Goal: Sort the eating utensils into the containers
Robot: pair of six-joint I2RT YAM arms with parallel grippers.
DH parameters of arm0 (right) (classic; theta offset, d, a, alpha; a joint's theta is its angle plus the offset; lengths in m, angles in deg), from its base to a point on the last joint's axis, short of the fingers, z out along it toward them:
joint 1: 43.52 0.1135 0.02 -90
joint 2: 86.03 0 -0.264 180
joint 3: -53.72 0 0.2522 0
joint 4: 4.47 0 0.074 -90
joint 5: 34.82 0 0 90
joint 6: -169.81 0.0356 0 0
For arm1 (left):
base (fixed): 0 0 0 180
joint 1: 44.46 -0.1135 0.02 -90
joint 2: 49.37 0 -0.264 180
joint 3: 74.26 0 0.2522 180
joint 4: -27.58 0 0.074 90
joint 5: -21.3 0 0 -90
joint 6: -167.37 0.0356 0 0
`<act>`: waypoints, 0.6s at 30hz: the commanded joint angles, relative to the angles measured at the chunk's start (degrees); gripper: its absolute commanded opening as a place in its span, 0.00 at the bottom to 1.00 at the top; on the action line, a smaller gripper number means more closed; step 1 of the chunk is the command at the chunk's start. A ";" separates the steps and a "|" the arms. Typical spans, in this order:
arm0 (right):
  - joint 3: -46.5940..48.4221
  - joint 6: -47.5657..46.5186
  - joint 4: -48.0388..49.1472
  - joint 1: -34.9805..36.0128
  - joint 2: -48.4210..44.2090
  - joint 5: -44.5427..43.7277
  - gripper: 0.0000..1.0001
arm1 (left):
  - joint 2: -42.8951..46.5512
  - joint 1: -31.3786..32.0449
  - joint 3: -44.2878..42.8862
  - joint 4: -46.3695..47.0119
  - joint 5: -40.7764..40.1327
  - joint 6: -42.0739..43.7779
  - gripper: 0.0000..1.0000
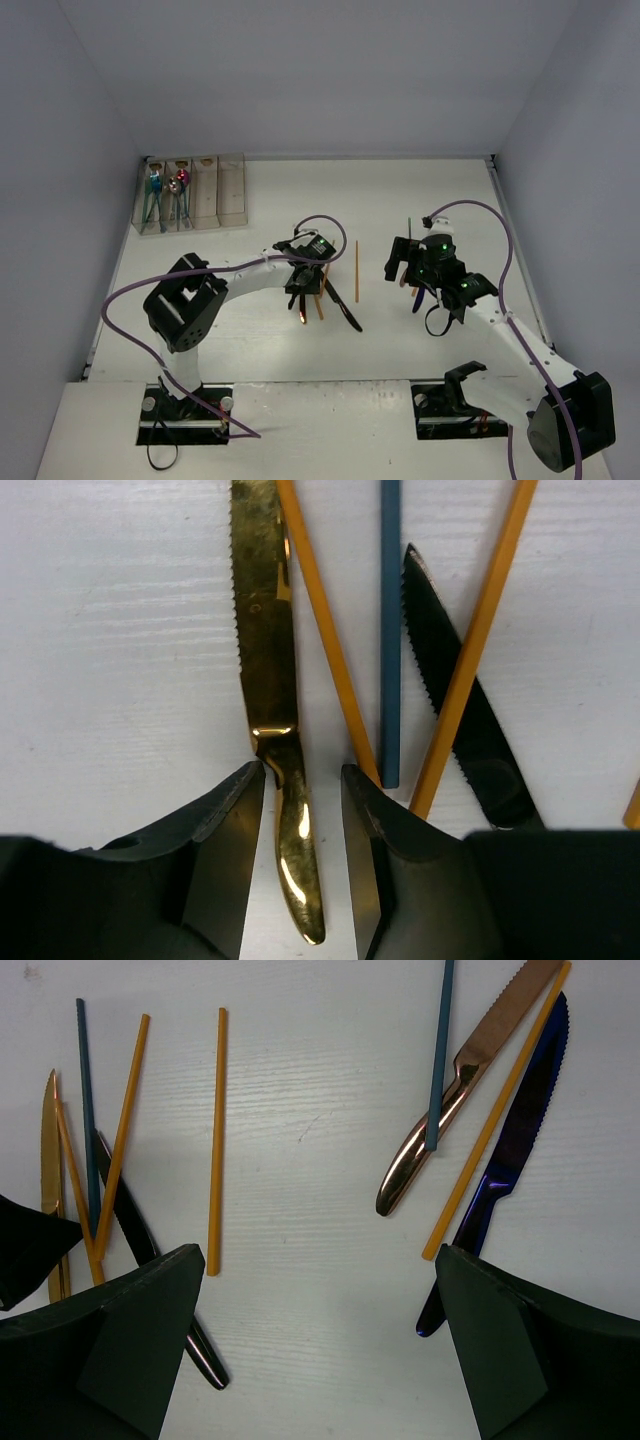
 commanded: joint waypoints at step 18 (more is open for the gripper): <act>0.39 -0.54 1.81 0.12 -1.48 -2.27 1.00 | 4.95 -6.25 -0.19 -3.31 0.90 3.26 0.00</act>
